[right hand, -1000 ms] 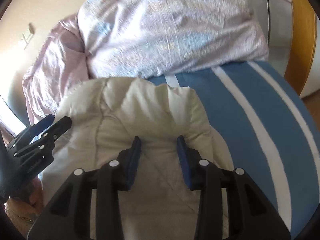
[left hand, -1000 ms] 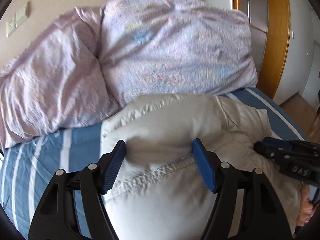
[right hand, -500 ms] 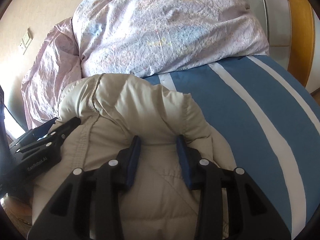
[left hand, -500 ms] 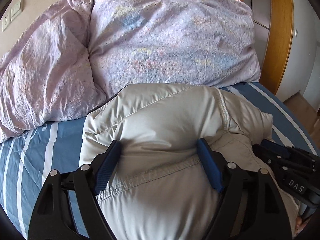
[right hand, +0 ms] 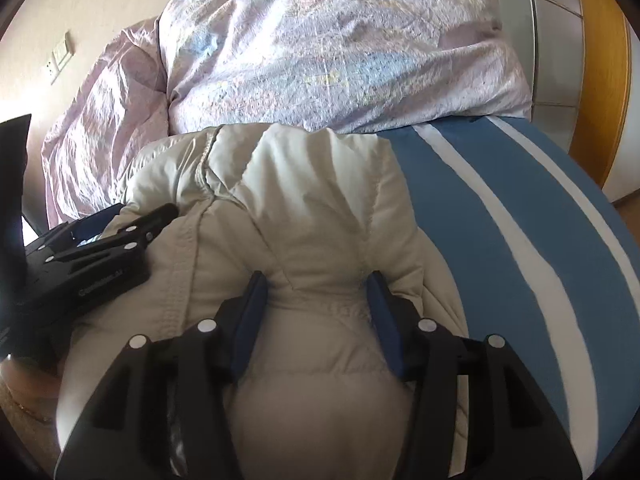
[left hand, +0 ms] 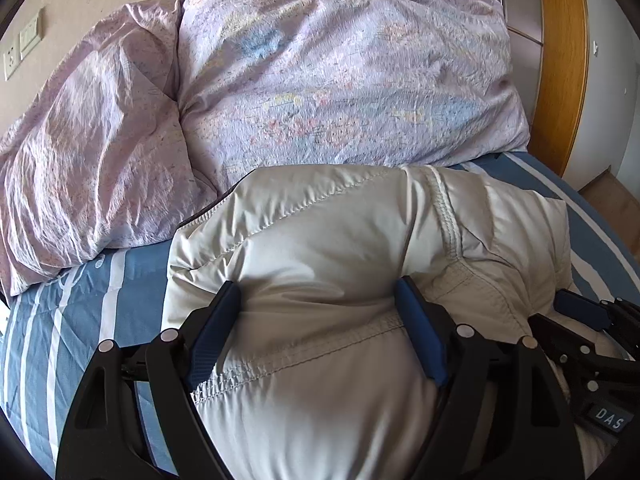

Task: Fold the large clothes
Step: 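Open both tools and lift them off the folded jacket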

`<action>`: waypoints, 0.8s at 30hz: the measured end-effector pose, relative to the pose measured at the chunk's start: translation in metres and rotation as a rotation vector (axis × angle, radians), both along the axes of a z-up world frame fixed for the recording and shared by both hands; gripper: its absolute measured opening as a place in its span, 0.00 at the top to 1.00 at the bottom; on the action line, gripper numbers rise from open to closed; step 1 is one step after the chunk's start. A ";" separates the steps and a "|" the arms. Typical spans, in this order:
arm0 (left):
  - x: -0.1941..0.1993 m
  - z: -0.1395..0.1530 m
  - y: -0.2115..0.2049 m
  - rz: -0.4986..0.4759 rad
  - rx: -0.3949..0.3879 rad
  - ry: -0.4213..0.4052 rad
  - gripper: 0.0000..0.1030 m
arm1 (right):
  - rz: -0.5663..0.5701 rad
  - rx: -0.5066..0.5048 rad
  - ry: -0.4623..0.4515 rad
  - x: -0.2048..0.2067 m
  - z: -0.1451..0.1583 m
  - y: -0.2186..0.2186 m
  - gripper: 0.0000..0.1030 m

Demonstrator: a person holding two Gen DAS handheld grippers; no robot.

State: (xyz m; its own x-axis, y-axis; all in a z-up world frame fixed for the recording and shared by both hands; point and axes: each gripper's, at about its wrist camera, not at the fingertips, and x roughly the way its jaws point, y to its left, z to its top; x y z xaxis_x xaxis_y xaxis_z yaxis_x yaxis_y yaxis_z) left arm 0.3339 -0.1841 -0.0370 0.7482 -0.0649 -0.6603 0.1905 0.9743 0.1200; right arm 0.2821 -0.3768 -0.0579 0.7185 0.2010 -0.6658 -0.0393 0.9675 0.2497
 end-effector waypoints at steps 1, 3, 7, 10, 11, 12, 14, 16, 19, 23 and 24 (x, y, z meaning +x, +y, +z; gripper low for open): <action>0.000 0.000 0.000 0.001 0.001 -0.001 0.22 | -0.005 0.004 -0.007 0.000 -0.002 0.000 0.50; 0.001 -0.001 -0.001 0.007 0.004 -0.004 0.22 | -0.010 0.011 -0.018 0.001 -0.003 0.000 0.49; -0.001 0.003 0.006 0.000 -0.031 -0.006 0.21 | 0.004 0.019 0.007 0.005 -0.001 -0.001 0.50; -0.014 0.019 0.024 -0.008 -0.114 -0.004 0.17 | 0.009 -0.002 0.074 0.005 0.011 -0.003 0.43; -0.020 0.025 0.031 -0.018 -0.148 -0.003 0.15 | 0.008 -0.010 0.091 0.003 0.016 -0.003 0.35; -0.026 0.032 0.037 -0.029 -0.177 -0.004 0.12 | 0.015 -0.007 0.103 0.000 0.022 -0.005 0.27; -0.040 0.045 0.054 -0.057 -0.215 -0.012 0.07 | 0.019 0.006 0.099 -0.010 0.035 -0.012 0.05; -0.052 0.053 0.073 -0.089 -0.240 -0.010 0.01 | 0.026 0.035 0.076 -0.020 0.047 -0.024 0.02; -0.058 0.049 0.099 -0.123 -0.301 0.054 0.01 | 0.056 0.162 0.138 -0.019 0.043 -0.049 0.02; -0.051 0.027 0.131 -0.125 -0.479 0.200 0.01 | 0.084 0.324 0.267 -0.008 0.020 -0.072 0.02; -0.050 0.022 0.136 -0.124 -0.526 0.226 0.01 | 0.085 0.357 0.289 -0.006 0.014 -0.077 0.02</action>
